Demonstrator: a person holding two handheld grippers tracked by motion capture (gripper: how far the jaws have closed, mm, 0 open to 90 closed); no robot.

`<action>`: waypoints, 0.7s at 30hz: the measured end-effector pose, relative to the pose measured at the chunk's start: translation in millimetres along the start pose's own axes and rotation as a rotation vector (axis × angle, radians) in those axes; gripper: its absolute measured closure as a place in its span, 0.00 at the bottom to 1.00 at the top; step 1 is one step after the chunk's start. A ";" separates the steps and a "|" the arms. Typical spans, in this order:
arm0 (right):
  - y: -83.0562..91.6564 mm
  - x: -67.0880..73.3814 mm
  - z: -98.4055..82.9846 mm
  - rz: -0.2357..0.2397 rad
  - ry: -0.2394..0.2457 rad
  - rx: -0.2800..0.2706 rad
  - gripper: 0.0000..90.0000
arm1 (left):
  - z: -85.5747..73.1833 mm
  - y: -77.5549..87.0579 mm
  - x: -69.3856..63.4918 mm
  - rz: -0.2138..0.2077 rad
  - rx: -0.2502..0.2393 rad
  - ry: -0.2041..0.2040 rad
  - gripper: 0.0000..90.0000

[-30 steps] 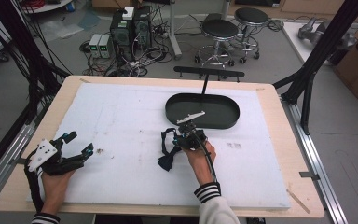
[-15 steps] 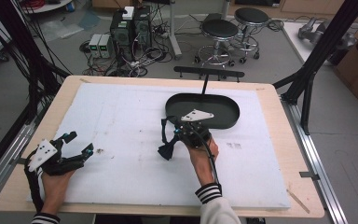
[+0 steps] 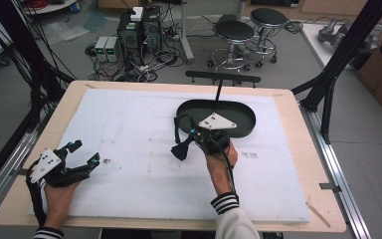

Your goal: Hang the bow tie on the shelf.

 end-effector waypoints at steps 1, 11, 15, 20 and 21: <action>2.8 -4.5 4.0 -0.016 -0.001 -0.020 0.95 | 0.0 0.0 0.0 0.000 0.000 0.000 0.20; 16.8 -31.6 31.5 -0.067 -0.018 -0.075 0.95 | 0.0 -0.1 0.0 0.001 0.000 -0.002 0.20; 16.5 -42.0 37.5 -0.089 -0.026 -0.094 0.95 | -0.1 -0.1 0.0 0.001 0.000 -0.002 0.20; 9.1 -53.4 46.2 -0.105 -0.029 -0.103 0.95 | 0.0 -0.1 0.0 0.001 0.000 0.000 0.20; 9.1 -53.4 46.2 -0.105 -0.029 -0.103 0.95 | 0.0 -0.1 0.0 0.001 0.000 0.000 0.20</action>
Point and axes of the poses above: each handheld gripper's, and its own axes: y roughly backward along the jaws, z roughly out of its top, x roughly to its left, the point moved 8 cm from there along -y, roughly forward along the jaws, and after that the axes turned 3 degrees about z, right-handed, at the moved point
